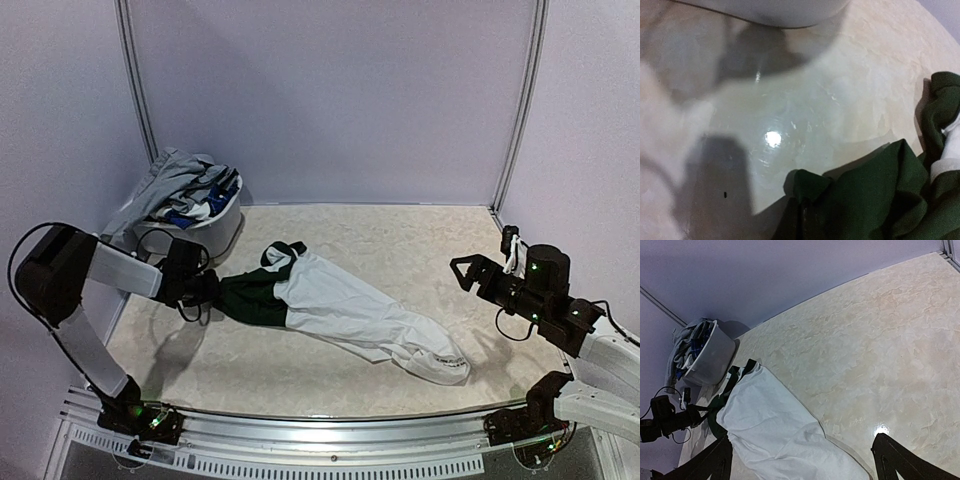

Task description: Fold and stack the mixed laundry pile

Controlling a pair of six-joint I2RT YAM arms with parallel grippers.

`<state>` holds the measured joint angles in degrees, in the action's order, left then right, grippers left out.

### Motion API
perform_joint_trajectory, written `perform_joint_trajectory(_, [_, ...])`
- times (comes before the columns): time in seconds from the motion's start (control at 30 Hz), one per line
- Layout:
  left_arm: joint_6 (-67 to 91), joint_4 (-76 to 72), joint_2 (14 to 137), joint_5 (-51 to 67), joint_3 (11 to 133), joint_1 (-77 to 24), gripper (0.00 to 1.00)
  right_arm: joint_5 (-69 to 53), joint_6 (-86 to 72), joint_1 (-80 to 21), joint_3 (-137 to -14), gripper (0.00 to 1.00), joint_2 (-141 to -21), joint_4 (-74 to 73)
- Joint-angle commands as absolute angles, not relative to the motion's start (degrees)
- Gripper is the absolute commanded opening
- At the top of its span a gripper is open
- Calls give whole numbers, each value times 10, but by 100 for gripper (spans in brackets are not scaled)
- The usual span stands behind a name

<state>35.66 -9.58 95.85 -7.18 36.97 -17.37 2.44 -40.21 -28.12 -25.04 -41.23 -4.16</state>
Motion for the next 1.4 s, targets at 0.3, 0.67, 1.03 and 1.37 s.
perform_joint_trajectory(0.3, [360,-18,788,-136,362,-214,0,-11,-421,-296,-282,99,-414,-106])
perform_joint_trajectory(0.67, [345,171,528,-167,412,-218,0,157,-458,-584,-346,99,-441,-203])
perform_joint_trajectory(1.03, [336,241,489,-108,532,-218,0,152,-414,-737,-475,89,-750,-151])
perform_joint_trajectory(1.37, [323,290,546,-133,646,-219,0,201,-474,-760,-459,76,-795,-220])
